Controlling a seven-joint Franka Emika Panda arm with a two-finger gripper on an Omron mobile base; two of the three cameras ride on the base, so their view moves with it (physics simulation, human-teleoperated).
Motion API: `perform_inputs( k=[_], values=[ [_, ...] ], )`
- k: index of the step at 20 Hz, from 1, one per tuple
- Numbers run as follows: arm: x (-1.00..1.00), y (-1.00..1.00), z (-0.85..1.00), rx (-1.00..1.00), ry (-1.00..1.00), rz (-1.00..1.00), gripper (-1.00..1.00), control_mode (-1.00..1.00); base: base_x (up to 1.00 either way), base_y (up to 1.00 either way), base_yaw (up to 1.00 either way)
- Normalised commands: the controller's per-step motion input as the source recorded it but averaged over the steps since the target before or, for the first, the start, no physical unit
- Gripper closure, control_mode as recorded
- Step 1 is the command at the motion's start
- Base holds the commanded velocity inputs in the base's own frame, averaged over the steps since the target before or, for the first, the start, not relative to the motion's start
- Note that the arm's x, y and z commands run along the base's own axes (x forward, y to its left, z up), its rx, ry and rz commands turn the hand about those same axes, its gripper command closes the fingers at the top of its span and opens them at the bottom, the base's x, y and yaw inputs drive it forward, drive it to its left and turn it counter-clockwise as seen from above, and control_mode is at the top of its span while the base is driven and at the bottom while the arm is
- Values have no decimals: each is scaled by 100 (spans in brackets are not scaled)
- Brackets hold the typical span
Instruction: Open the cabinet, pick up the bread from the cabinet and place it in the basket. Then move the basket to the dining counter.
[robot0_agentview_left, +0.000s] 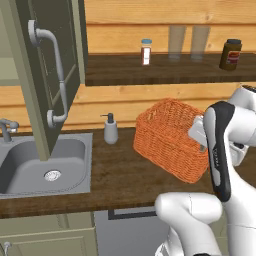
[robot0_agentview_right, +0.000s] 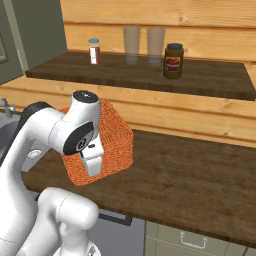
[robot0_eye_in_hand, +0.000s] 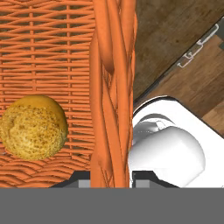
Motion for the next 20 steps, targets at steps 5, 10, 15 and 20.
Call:
perform_inputs(
  k=[5, 10, 15, 20],
  values=[
    [0, 0, 1, -2, 17, -4, 100, -100, 0, 0, 0],
    [0, 0, -2, 1, 0, 0, 100, -100, 0, 0, 0],
    [0, 0, 0, 0, 0, 0, 100, -100, 0, 0, 0],
    [-15, 0, 0, 0, -2, 0, 100, -100, 0, 0, 0]
  ],
)
